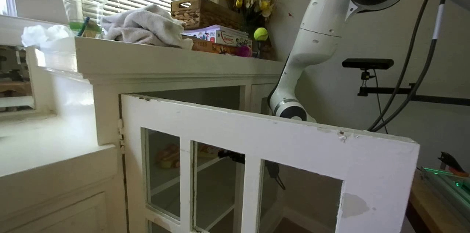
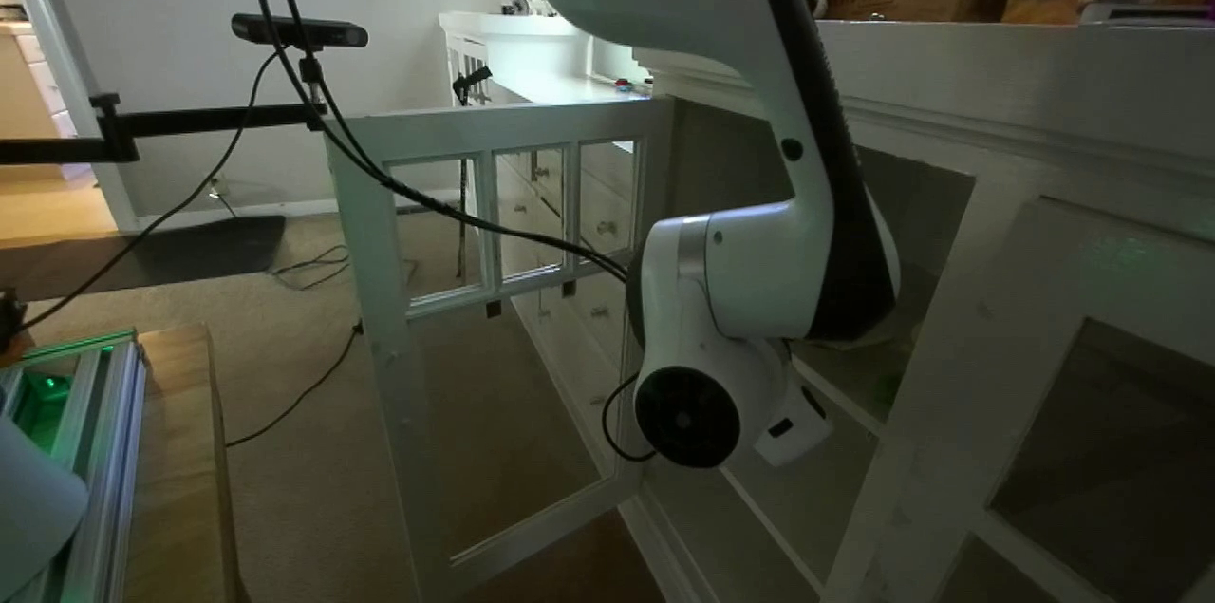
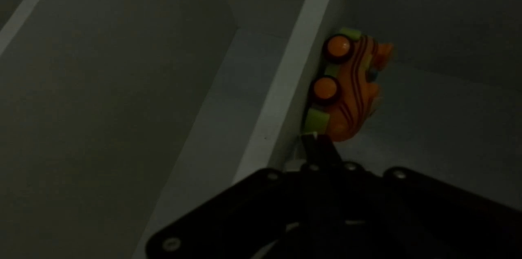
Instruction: Put the paper in the cabinet
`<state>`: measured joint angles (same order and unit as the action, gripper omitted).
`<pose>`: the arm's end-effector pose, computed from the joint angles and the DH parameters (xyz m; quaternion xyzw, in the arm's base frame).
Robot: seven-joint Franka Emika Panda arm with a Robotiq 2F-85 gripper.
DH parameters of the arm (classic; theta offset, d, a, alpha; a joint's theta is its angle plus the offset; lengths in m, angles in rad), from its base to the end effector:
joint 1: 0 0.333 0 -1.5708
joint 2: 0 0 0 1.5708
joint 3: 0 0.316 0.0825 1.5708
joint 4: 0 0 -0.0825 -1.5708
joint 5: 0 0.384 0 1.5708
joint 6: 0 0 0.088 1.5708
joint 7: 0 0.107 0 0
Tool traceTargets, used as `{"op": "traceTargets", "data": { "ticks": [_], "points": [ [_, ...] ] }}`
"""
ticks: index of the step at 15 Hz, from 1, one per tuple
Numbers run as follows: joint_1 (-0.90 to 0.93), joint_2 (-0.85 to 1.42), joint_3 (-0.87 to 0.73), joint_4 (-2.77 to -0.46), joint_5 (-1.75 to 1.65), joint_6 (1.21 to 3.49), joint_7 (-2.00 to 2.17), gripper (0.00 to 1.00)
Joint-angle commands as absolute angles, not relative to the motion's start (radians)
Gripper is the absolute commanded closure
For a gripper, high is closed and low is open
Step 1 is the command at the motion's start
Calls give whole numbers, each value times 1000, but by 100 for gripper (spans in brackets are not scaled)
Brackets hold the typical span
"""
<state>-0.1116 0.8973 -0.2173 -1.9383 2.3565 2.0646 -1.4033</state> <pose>0.5490 -0.1560 0.0181 -0.7304 0.3807 -0.3574 0.4402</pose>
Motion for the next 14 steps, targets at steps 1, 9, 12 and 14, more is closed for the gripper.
{"op": "traceTargets", "data": {
  "ticks": [1,9,12,14],
  "points": [
    [-98,939,-218,-1866,2369,2113,-1347,99],
    [-87,958,-222,-1823,2332,2165,-1272,53],
    [-82,952,-222,-1831,2316,2165,-1263,31],
    [-76,936,-223,-1849,2303,2167,-1262,17]
  ]
}}
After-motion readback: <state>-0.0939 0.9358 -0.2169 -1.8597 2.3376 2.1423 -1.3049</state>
